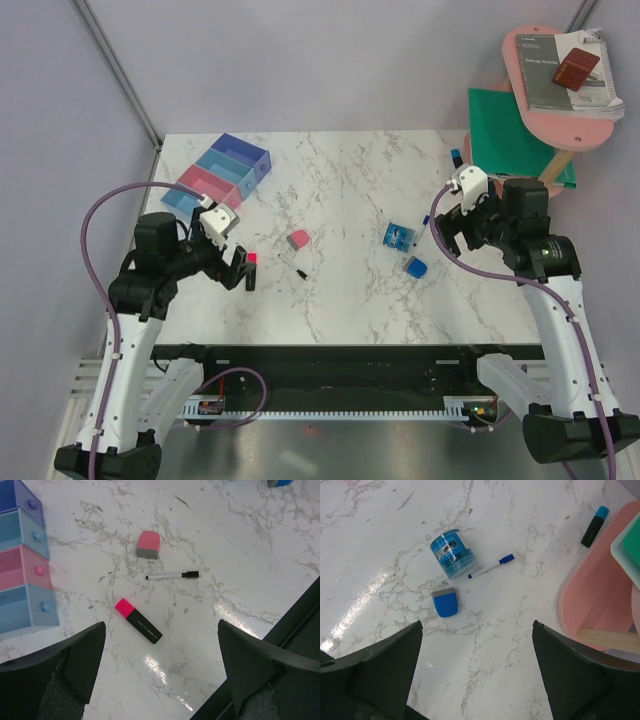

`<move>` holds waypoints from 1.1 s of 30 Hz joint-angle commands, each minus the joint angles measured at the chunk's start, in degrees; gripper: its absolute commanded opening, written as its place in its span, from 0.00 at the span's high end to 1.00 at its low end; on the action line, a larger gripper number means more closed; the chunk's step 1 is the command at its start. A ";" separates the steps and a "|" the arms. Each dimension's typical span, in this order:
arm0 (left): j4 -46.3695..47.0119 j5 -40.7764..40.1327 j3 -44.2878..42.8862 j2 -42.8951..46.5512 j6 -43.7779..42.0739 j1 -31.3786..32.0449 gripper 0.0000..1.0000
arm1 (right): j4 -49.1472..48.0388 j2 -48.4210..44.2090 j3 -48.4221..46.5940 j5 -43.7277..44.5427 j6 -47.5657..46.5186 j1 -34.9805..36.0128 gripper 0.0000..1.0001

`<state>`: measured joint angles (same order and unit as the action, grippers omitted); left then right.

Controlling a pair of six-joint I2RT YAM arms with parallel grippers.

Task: Sort the stationery into containers
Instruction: Move the storage box to the center of the board.

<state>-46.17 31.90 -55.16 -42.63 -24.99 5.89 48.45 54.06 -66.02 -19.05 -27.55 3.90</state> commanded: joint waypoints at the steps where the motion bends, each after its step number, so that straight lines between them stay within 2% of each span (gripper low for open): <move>1: 4.77 -5.95 0.75 -2.71 4.94 0.00 0.01 | -5.02 1.57 0.45 0.76 2.85 -0.12 0.02; 4: 8.46 -15.52 0.14 -8.42 7.85 0.00 0.03 | -6.42 4.55 -0.08 1.56 4.61 -0.21 0.02; 9: 16.81 -25.81 -0.56 -19.30 15.04 0.00 0.04 | -9.25 10.00 -2.35 2.70 6.54 -0.12 0.02; 13: 18.22 -37.31 -8.71 -32.05 22.16 0.00 0.05 | -9.77 12.91 -4.55 1.65 7.60 0.14 0.02; 16: 17.87 -41.90 -16.17 -41.11 26.55 -0.09 0.05 | -10.65 13.00 -4.03 1.21 7.77 0.67 0.02; 23: 17.00 -40.16 -32.54 -56.58 30.96 -0.79 0.06 | -10.74 10.98 -0.96 2.52 6.63 1.20 0.02; 28: 14.72 -38.84 -43.27 -66.51 31.32 -1.32 0.12 | -10.21 9.75 -0.42 3.14 6.02 1.28 0.02; 33: 12.25 -39.02 -53.62 -77.32 31.23 -2.29 0.12 | -9.69 10.01 -0.51 3.14 6.02 1.20 0.02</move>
<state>-31.73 -6.94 -101.21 -113.80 3.90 4.58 39.48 64.77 -66.65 -16.47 -21.21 4.78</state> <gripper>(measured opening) 0.878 0.982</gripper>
